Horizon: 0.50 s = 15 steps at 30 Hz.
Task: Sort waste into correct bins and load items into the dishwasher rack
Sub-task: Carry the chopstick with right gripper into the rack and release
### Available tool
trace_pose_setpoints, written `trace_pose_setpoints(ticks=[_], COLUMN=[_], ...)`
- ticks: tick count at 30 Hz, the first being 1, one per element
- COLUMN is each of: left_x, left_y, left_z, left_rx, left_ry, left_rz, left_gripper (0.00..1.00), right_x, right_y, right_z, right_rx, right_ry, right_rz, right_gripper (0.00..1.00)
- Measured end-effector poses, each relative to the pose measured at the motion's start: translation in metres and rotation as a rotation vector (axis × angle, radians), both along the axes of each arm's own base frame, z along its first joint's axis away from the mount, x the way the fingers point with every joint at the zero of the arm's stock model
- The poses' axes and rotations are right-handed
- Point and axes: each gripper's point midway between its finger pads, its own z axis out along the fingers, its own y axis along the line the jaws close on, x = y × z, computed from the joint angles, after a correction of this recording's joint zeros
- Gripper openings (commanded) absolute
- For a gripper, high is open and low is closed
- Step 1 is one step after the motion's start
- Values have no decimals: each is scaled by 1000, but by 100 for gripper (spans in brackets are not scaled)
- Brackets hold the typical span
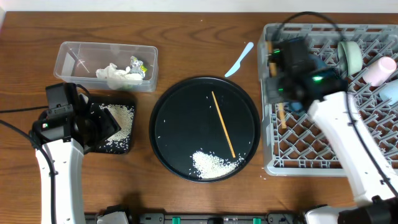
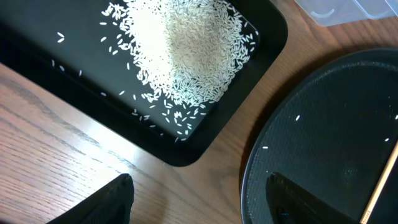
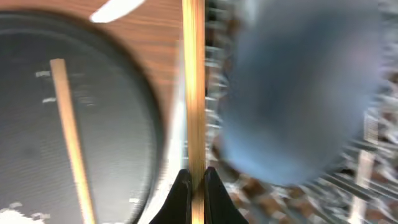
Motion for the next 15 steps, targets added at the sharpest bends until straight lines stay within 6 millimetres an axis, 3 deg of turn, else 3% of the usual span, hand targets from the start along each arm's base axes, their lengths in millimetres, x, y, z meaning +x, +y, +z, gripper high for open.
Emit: trace_pose_setpoints(ticks=[4, 8, 15], left_x=[0, 0, 0], left_y=[0, 0, 0], left_z=[0, 0, 0], left_rx=[0, 0, 0], left_ry=[0, 0, 0], left_rz=[0, 0, 0], left_gripper=[70, 70, 70], right_x=[4, 3, -2], right_y=[-62, -111, -163], right_z=[1, 1, 1], right_rx=[-52, -111, -190], right_ry=[8, 16, 27], right_rz=[-90, -120, -118], right_gripper=[1, 1, 1])
